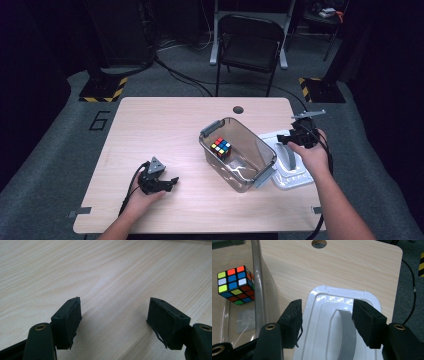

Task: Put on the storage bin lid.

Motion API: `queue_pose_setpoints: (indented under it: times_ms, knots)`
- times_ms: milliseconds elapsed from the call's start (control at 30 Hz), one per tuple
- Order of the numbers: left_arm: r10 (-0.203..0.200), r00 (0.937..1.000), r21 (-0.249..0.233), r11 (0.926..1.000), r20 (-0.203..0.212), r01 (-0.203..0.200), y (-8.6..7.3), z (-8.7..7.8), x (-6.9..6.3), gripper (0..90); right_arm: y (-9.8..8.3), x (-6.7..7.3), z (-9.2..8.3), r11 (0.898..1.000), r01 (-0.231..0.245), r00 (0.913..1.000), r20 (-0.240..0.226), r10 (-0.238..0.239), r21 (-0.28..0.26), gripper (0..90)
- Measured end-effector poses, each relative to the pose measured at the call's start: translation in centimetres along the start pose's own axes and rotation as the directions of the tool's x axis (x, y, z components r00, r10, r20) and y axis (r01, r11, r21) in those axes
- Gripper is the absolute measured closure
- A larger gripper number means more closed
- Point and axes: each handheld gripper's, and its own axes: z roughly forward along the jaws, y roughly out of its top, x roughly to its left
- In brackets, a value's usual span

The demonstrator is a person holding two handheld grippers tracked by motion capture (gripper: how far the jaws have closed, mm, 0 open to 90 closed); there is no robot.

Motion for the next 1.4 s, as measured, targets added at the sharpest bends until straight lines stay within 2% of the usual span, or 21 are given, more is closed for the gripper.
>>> queue_pose_setpoints:
  times_ms: [800, 1000, 1167, 1233, 1267, 1400]
  knots:
    - [0.002, 1.0, 0.002, 1.0, 0.002, -0.002, 0.0, 0.0, 0.0, 27.2, -1.9, -0.8, 2.5, 0.998, -0.035, 0.9987, 0.038, 0.033, 0.044, 44.0]
    - [0.001, 1.0, 0.0, 1.0, 0.0, -0.001, 0.0, 0.0, 0.0, 27.2, -2.4, -1.1, 3.3, 0.997, -0.057, 0.9977, 0.039, 0.055, 0.056, 45.4]
    - [0.001, 1.0, 0.0, 1.0, 0.0, -0.001, 0.0, 0.0, 0.0, 27.1, -2.8, -1.2, 3.7, 0.992, -0.096, 0.9946, 0.045, 0.093, 0.076, 46.6]
    - [0.002, 1.0, 0.001, 1.0, 0.0, -0.002, 0.0, 0.0, 0.0, 27.2, -2.9, -1.4, 3.8, 0.993, -0.095, 0.9949, 0.041, 0.092, 0.07, 47.3]
    - [0.002, 1.0, 0.0, 1.0, 0.0, -0.002, 0.0, 0.0, 0.0, 27.2, -3.0, -1.4, 3.8, 0.991, -0.113, 0.9929, 0.047, 0.109, 0.076, 47.8]
    - [0.002, 1.0, 0.0, 1.0, -0.001, -0.002, 0.0, 0.0, 0.0, 27.2, -3.3, -1.6, 4.1, 0.991, -0.11, 0.9933, 0.043, 0.107, 0.08, 49.5]
